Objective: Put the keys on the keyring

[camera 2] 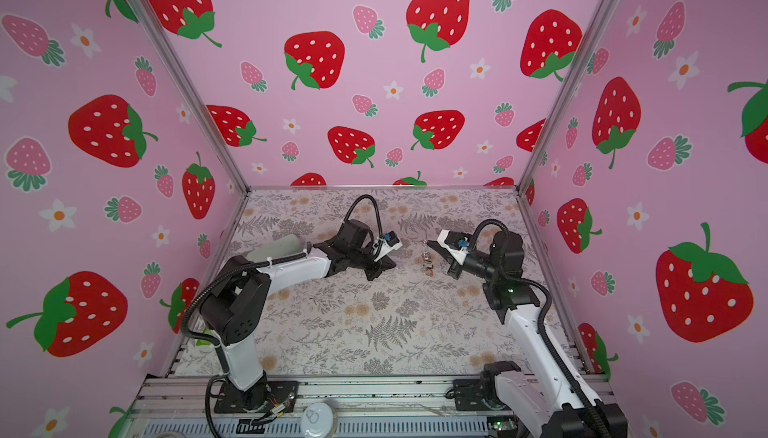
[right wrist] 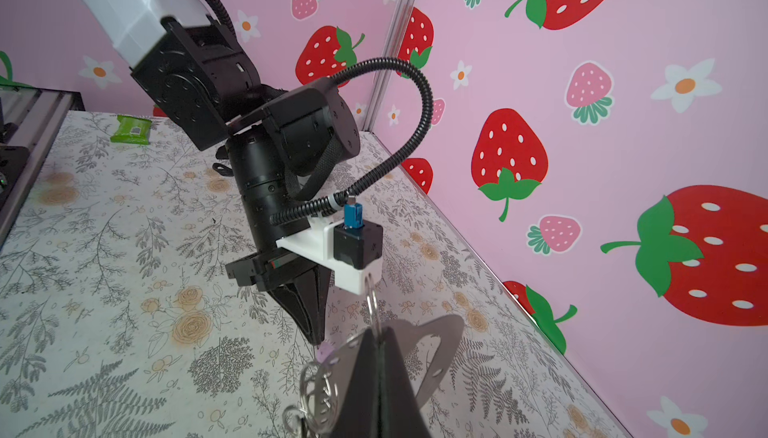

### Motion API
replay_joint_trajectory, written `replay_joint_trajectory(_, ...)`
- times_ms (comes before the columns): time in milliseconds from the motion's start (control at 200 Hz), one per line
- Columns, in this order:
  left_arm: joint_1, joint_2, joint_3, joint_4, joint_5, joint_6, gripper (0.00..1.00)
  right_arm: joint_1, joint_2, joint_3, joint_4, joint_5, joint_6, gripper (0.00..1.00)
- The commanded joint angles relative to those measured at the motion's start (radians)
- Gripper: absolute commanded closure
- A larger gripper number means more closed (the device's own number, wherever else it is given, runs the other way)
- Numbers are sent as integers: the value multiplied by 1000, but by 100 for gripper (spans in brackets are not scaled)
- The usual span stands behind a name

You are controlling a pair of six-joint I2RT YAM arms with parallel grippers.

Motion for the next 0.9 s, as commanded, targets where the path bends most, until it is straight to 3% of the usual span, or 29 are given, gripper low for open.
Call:
replay_joint_trajectory(0,-22,22,71,-65,-55,-51,100,2,-32,20,-42,15,-52,100)
replay_joint_trajectory(275,-57,96,91,-116,-142,-96,100,1,-79,7,-63,21,-55,100)
replay_joint_trajectory(635,-85,117,86,-135,-116,-106,95,1,-127,-7,-87,33,-58,100)
replay_joint_trajectory(720,-86,106,74,-119,-116,-118,81,1,-134,-11,-91,34,-55,100)
replay_joint_trajectory(895,-77,54,12,-69,-125,-154,69,2,-150,-16,-92,31,-51,100)
